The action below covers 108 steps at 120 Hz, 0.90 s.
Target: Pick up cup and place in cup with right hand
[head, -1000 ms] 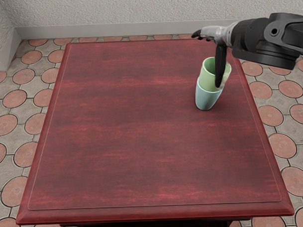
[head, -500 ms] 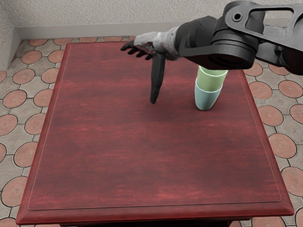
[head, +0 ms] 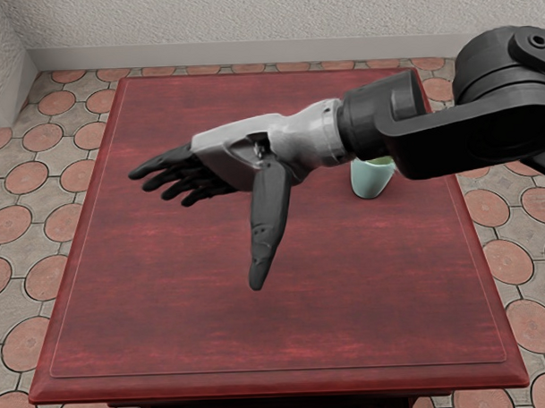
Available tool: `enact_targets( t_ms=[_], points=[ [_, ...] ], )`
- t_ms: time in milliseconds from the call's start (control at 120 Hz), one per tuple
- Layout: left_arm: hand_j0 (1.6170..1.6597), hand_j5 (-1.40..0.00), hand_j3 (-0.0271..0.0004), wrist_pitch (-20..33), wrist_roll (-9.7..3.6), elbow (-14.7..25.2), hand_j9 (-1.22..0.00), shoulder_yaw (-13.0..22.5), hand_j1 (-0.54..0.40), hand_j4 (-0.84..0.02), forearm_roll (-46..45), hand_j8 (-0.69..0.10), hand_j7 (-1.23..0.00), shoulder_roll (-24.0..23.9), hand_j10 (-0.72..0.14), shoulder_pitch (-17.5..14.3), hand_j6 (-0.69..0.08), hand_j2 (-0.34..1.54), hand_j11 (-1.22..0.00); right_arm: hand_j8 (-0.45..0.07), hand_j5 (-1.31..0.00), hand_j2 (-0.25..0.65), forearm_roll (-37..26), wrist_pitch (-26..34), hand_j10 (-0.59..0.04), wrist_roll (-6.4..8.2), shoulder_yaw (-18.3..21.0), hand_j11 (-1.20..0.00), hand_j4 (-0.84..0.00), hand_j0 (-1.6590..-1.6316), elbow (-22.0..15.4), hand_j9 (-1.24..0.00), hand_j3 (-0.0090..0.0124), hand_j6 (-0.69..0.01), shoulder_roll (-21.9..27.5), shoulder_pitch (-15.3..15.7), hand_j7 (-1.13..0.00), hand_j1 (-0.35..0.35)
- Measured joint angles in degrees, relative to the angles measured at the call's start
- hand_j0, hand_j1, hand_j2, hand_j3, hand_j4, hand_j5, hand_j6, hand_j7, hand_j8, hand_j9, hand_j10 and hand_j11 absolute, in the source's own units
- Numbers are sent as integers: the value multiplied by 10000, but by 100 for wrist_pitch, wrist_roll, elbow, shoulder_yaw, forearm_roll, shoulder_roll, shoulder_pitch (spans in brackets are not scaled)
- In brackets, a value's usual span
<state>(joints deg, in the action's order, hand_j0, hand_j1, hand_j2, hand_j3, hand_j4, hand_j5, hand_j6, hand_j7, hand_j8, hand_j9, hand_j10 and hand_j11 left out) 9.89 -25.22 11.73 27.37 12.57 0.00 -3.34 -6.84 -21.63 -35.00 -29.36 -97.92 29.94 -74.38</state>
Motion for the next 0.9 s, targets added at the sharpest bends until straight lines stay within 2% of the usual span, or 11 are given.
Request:
enact_targets(
  t_ms=[67,142,250,392,592,750,900],
  points=[
    [16581,0,0,0,0,2,0,0,3491,-2,0,-2,0,0,-1,0,-3,1,0,-422,-541,-81,381,-608,-419,0,-302,-541,-421,-16581,-54,-541,0,-425,207,347,-540,-2994],
    [16581,0,0,-1,0,1,0,0,3491,-1,0,-1,0,0,-1,0,-2,1,0,-539,-695,-105,768,-983,-537,0,-639,-695,-539,-16581,-84,-695,0,-541,402,730,-695,-2851],
    [16581,0,0,1,0,2,0,1,3491,-1,0,-2,0,0,-1,0,-2,1,0,-625,-809,-122,1084,-1212,-624,0,-991,-809,-625,-16581,-83,-809,0,-627,628,1195,-809,-2746],
    [16581,0,0,-2,0,25,0,5,3491,-1,3,-1,0,0,-1,0,-2,1,0,-563,-731,-110,1420,-1306,-562,0,-1136,-731,-564,-16581,65,-731,0,-564,1119,1642,-731,-2818],
    [16581,0,0,-4,1,53,0,12,3491,-2,8,-2,0,0,-1,-16,-3,1,0,-484,-632,-93,1751,-1334,-484,0,-1175,-632,-485,-16581,419,-632,0,-484,2003,2109,-632,-2910],
    [16581,0,0,-1,0,32,0,7,3491,-2,2,-3,0,0,-1,-33,-3,2,0,-452,-596,-87,2073,-1338,-454,0,-1171,-596,-454,-16581,639,-596,0,-451,2636,2300,-597,-2944],
    [16581,0,0,0,0,20,0,5,3491,-3,1,-4,0,0,-2,-48,-4,2,0,-426,-568,-83,2227,-1340,-430,0,-1164,-568,-427,-16581,865,-568,0,-423,2985,2472,-569,-2969]
  ],
)
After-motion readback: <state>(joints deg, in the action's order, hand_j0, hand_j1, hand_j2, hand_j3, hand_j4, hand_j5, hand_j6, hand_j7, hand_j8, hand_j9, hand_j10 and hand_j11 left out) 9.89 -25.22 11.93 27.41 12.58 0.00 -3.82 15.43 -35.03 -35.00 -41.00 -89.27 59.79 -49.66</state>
